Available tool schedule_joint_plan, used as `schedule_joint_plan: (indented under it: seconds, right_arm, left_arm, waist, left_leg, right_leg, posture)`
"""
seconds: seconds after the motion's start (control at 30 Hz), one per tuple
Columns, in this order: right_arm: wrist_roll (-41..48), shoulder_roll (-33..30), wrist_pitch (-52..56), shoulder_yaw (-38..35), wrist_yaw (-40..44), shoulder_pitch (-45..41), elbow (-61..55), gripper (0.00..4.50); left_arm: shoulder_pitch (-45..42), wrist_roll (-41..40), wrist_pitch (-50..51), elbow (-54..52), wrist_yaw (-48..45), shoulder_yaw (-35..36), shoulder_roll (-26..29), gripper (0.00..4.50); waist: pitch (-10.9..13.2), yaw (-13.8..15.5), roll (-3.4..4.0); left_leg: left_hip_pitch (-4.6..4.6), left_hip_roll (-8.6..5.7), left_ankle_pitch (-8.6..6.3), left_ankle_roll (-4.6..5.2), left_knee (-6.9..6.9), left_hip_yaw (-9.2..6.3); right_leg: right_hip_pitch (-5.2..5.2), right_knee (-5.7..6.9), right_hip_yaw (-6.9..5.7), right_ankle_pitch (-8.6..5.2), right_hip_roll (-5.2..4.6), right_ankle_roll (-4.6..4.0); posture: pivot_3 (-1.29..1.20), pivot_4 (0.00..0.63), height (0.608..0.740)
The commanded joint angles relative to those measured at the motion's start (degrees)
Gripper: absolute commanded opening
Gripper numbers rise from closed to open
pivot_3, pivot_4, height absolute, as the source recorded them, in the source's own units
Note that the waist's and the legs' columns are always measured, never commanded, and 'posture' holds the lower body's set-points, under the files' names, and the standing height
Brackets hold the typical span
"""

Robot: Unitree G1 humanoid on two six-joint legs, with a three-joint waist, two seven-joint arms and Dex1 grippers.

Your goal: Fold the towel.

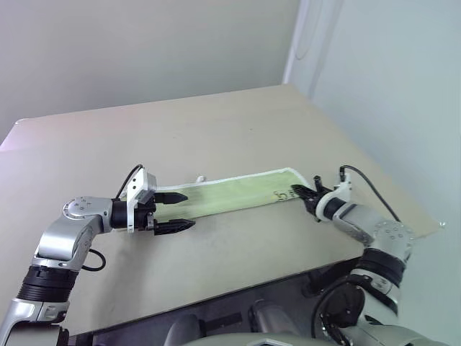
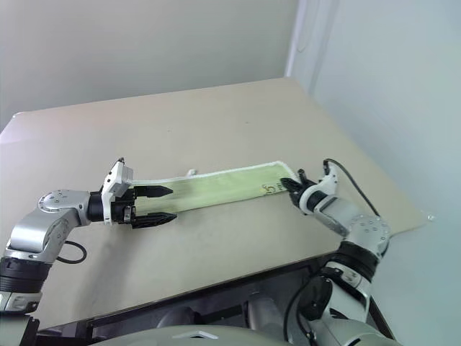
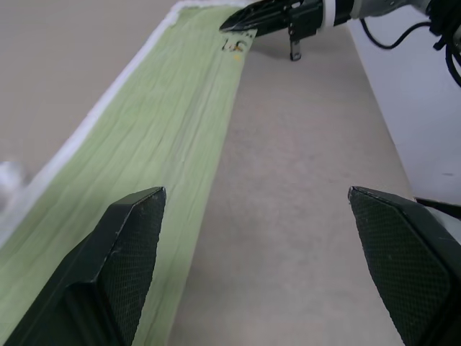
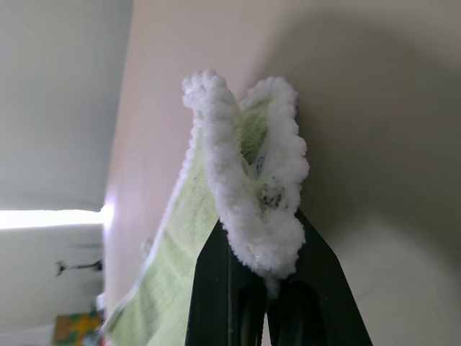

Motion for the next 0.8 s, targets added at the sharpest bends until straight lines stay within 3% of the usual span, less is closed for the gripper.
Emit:
schedule_joint_plan:
  seconds: [0.03, 0.2, 0.37, 0.6, 0.8]
  right_arm:
    - [0.0, -7.4, -2.8, -2.9, 1.3, -0.7, 1.9, 0.03]
    - [-2.2, -16.5, -2.0, 1.1, 5.7, -2.2, 6.3, 0.03]
    - [-5.9, -18.8, -3.3, 8.4, 9.3, -3.5, 3.6, 0.03]
    - [-10.9, -22.5, -4.2, 29.6, 20.2, 0.9, -19.1, 0.03]
    - [-15.3, -24.9, -7.7, 43.8, 29.2, 5.4, -30.9, 0.03]
  left_arm:
    - [-2.0, 0.2, -1.2, 0.4, 0.0, 0.4, 0.0, 4.28]
    - [-2.4, 0.7, -1.3, 0.7, 0.2, 0.0, -0.4, 4.28]
    - [-3.1, 1.4, -1.5, 1.5, 0.9, -0.3, -1.1, 4.28]
    - [-2.9, 1.8, -1.3, 1.1, 2.3, -0.3, -1.4, 4.28]
    - [-2.8, 2.1, -1.7, 1.3, 2.7, -0.4, -1.4, 4.28]
  waist:
    - [0.0, 0.4, 0.04]
    - [0.0, 0.3, 0.06]
    - [0.1, -0.3, 0.07]
    - [0.1, -0.1, 0.12]
    - [0.1, 0.8, 0.06]
  left_leg:
    - [-0.02, -0.04, 0.0, 0.0, -0.01, 0.01]
    - [0.02, -0.07, -0.01, 0.02, -0.13, 0.06]
    - [0.17, -0.04, -0.01, 0.04, -0.12, 0.12]
    - [0.07, -0.04, -0.02, 0.04, -0.14, 0.11]
    - [0.02, -0.05, -0.05, 0.1, -0.12, 0.11]
  right_leg:
    - [-0.01, -0.02, 0.05, -0.01, -0.01, 0.02]
    - [-0.03, -0.06, 0.17, -0.03, 0.02, 0.04]
    - [-0.04, 0.1, 0.3, -0.04, 0.11, 0.04]
    - [-0.15, 0.12, 0.31, -0.05, 0.1, 0.08]
    - [-0.15, 0.08, 0.29, -0.09, 0.07, 0.11]
  posture:
    - [0.0, 0.0, 0.74]
    - [0.0, 0.0, 0.74]
    - [0.0, 0.0, 0.74]
    - [0.0, 0.0, 0.74]
    - [0.0, 0.0, 0.74]
